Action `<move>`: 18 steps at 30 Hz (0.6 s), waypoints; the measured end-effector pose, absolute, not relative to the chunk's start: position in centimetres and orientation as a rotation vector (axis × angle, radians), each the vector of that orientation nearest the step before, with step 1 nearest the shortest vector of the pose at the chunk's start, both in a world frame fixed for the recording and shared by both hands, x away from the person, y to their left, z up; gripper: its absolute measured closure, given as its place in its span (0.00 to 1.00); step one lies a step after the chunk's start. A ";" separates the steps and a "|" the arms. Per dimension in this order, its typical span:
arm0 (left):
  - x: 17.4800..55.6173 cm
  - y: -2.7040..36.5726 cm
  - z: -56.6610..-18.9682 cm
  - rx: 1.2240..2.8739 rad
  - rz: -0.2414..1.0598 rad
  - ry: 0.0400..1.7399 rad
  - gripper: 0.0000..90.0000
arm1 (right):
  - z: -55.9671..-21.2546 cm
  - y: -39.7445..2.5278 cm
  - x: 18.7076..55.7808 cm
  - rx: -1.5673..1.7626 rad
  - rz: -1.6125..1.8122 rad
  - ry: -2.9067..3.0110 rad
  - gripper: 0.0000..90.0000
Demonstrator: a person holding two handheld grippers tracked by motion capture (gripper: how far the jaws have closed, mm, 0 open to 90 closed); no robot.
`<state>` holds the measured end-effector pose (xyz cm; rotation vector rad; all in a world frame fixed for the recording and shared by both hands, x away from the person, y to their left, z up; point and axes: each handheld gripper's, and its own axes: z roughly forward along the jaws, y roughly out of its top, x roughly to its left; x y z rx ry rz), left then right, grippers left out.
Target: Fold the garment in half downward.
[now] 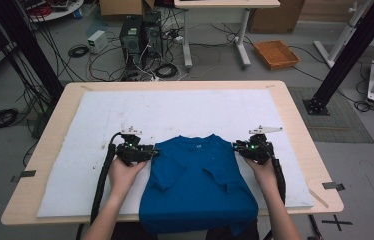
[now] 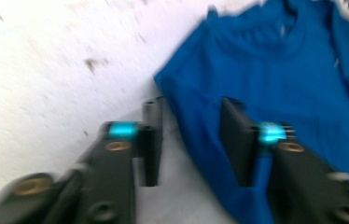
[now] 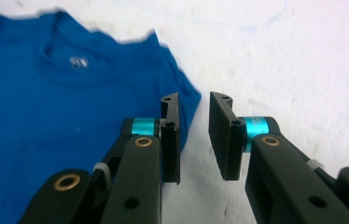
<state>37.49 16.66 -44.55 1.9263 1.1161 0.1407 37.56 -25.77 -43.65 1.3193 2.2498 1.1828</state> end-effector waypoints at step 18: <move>41.0 14.2 -44.2 2.044 0.222 1.109 0.96 | -44.0 -23.9 40.8 1.320 1.064 2.303 0.98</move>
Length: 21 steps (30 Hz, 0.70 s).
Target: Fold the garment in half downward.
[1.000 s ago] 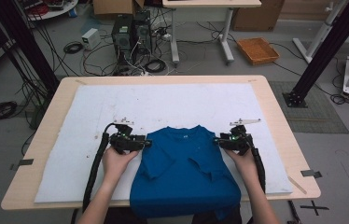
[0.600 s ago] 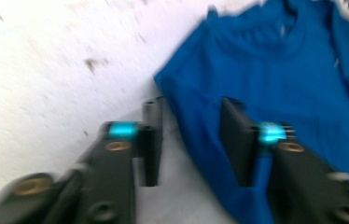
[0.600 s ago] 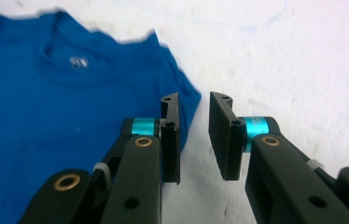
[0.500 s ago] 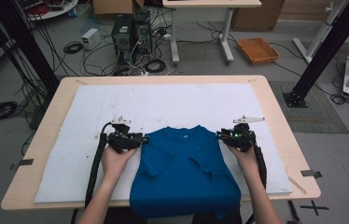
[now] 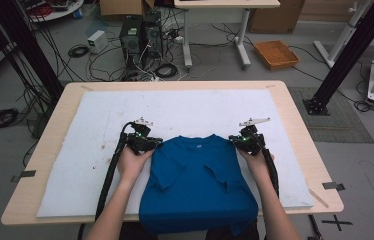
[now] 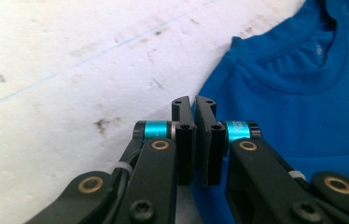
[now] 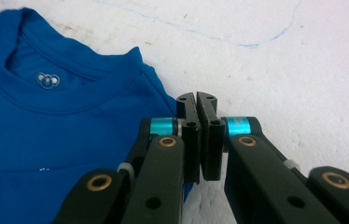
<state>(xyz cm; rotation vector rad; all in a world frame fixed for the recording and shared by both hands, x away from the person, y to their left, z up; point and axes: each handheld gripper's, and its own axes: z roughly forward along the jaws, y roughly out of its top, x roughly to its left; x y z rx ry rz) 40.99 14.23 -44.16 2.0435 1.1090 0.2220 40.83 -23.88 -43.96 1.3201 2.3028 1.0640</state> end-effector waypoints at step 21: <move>41.3 12.5 -44.4 2.116 0.264 0.984 0.97 | -44.5 -21.9 41.7 1.151 1.067 2.416 0.98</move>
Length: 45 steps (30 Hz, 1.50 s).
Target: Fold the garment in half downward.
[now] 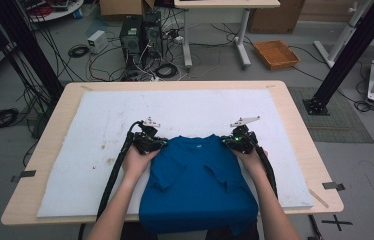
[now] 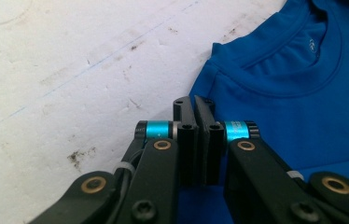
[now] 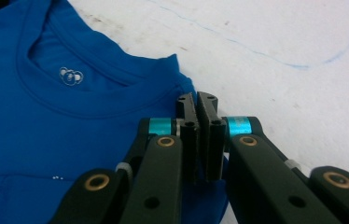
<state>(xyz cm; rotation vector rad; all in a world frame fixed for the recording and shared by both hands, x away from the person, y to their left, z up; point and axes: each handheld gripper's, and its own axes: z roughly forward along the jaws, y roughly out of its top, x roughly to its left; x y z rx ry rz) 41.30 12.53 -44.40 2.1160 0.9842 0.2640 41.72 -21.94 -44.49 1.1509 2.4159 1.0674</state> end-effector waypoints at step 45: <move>31.5 16.3 -39.1 1.998 0.326 0.661 0.98 | -39.9 -23.2 32.0 0.929 1.315 2.255 0.99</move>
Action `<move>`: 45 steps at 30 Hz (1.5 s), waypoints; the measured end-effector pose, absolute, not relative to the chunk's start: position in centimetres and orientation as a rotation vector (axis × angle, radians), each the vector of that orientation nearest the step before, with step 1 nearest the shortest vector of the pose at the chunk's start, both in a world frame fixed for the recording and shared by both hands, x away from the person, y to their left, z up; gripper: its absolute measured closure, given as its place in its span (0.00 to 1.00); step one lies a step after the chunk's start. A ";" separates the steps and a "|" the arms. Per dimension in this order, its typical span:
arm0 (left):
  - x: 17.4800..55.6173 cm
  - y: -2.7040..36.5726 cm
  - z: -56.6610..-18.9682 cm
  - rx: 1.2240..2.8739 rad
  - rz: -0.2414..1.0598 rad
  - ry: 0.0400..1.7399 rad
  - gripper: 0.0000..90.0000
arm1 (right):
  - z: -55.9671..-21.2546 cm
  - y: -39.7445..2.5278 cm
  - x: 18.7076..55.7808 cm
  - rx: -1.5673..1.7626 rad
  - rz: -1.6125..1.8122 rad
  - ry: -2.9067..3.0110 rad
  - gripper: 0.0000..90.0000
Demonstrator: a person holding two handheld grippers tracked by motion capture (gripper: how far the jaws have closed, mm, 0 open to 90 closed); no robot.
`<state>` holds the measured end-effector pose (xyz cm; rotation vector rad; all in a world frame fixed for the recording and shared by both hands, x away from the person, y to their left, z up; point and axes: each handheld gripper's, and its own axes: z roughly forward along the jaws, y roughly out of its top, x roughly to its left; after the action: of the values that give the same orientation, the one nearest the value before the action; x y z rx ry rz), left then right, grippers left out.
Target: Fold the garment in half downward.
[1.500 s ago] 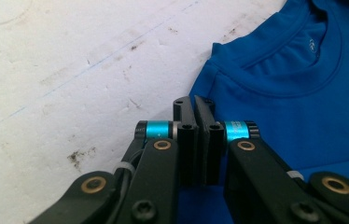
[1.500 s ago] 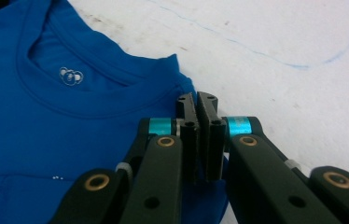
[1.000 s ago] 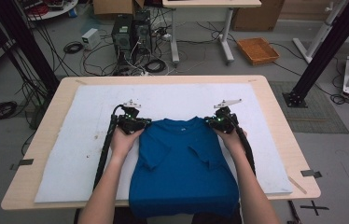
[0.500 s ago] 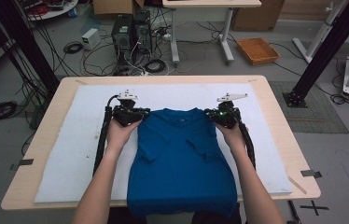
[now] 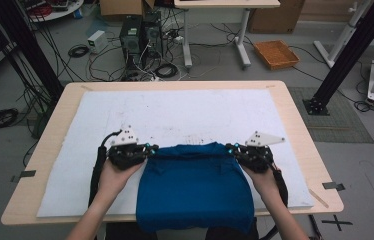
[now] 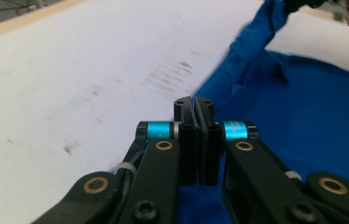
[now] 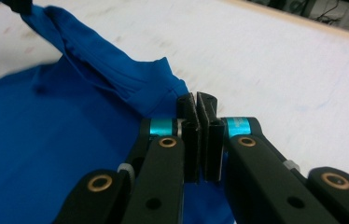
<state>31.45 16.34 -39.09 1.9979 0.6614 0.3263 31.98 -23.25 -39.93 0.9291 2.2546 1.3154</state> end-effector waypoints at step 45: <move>31.3 17.6 -43.1 1.965 0.321 0.944 0.58 | -43.1 -25.6 31.7 1.337 1.233 2.204 0.54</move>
<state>31.32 17.60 -43.09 1.9655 0.9440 0.3206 31.68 -25.56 -43.06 1.3366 2.2044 1.2334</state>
